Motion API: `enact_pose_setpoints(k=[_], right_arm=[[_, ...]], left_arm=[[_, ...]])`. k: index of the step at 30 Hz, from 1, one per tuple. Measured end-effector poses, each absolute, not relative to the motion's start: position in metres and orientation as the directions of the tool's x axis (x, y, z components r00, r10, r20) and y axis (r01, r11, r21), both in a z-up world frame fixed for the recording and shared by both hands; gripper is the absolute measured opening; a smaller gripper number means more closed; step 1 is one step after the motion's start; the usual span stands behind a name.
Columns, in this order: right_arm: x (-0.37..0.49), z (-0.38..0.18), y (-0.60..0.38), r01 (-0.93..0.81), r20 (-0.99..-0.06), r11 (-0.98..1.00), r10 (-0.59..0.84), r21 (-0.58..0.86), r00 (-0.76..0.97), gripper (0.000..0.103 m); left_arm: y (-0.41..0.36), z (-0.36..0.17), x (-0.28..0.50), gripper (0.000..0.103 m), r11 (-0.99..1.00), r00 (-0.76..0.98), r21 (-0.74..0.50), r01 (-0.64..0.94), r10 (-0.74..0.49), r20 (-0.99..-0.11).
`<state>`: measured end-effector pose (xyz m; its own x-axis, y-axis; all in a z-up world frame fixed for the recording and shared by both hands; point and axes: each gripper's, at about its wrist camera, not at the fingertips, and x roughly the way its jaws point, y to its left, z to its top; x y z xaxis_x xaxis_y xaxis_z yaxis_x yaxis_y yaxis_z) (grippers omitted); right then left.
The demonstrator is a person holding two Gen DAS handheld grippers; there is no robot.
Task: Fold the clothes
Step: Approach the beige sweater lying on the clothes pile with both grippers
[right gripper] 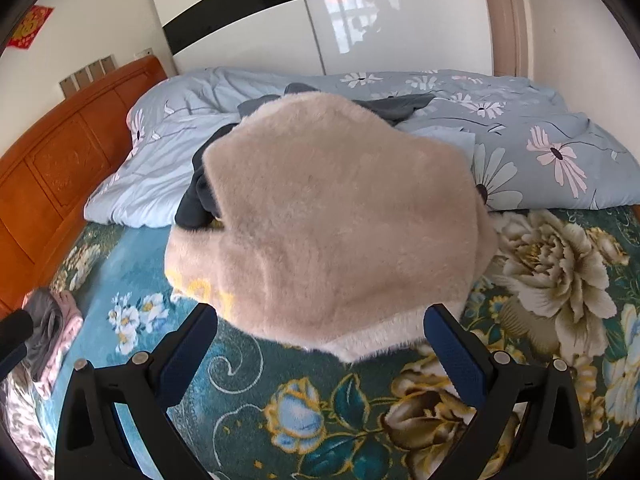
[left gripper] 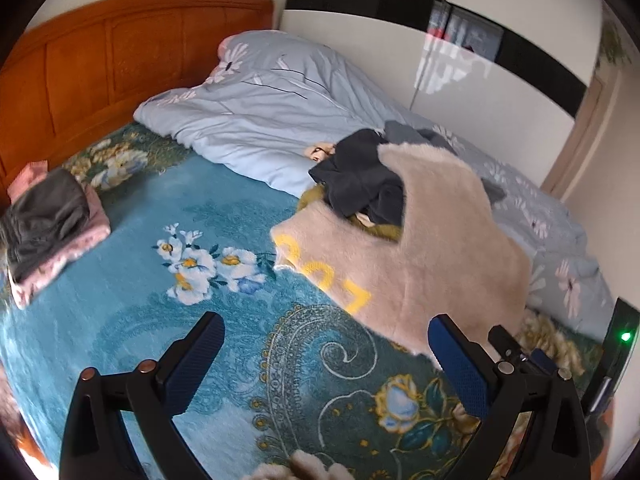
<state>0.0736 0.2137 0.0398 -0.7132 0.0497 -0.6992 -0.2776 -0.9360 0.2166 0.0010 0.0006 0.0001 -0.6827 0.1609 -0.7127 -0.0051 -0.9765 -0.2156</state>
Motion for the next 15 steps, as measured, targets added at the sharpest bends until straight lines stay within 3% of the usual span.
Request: enact_pose_setpoints(k=[7, 15], right_arm=[[0.072, 0.021, 0.222, -0.279, -0.717, -0.923, 0.005, 0.265, -0.697, 0.103], [0.079, 0.011, 0.235, -0.279, -0.725, -0.912, -0.028, 0.3, -0.688, 0.103]], left_arm=[[0.035, -0.004, 0.014, 0.103, -0.996, -0.706, -0.086, -0.022, 0.076, -0.704], [0.055, -0.022, 0.005, 0.103, -0.992, -0.681, -0.099, -0.073, 0.122, -0.722]])
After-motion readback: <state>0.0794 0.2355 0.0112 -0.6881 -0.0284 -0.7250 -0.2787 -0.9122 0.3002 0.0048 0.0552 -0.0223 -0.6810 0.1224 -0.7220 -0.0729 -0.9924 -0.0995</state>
